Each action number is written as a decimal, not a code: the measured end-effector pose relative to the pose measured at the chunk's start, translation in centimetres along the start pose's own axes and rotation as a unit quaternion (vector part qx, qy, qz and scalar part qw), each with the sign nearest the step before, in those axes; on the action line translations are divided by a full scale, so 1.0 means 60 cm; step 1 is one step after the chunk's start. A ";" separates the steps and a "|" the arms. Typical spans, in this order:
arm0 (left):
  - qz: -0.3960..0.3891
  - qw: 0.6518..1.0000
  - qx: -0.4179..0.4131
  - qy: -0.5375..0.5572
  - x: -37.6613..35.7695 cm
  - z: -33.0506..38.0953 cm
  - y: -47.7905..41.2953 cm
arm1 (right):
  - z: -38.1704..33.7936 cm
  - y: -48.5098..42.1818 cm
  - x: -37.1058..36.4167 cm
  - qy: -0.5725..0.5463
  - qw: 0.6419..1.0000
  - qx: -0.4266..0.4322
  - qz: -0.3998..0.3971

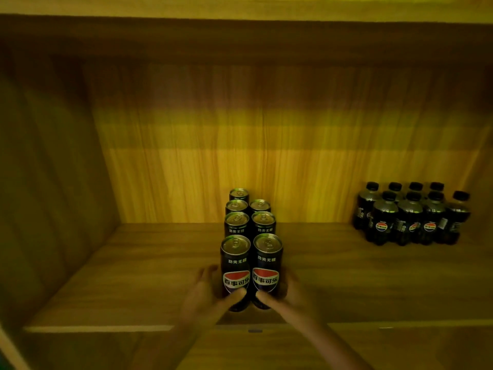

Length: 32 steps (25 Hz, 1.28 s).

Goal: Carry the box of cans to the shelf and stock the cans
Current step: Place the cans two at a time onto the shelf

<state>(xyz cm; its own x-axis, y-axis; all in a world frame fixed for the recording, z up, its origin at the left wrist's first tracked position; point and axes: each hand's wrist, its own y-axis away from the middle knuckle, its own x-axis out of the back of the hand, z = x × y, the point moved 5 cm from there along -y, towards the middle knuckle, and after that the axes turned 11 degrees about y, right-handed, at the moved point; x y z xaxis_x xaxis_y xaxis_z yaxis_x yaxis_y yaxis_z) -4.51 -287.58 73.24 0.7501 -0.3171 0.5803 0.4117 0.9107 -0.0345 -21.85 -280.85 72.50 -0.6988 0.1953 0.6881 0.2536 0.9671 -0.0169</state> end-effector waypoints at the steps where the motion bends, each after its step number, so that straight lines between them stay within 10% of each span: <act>1: -0.005 0.999 0.010 -0.040 -0.009 -0.016 0.001 | 0.005 -0.002 -0.011 0.037 0.999 -0.009 -0.001; 6: 0.019 0.979 -0.018 -0.203 -0.046 -0.044 -0.010 | 0.028 -0.011 -0.041 0.181 0.978 -0.044 0.094; 32: -0.018 0.974 -0.033 -0.223 -0.025 -0.042 -0.029 | 0.015 -0.025 -0.014 0.216 0.971 -0.054 0.083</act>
<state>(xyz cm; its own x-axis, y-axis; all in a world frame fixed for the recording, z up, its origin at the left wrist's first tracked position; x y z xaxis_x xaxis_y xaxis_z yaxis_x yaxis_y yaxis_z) -5.04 -289.37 70.41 0.4418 -0.1885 0.8771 0.4769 0.8774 -0.0517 -22.26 -282.28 71.29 -0.3017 0.2377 0.9233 0.4236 0.9010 -0.0935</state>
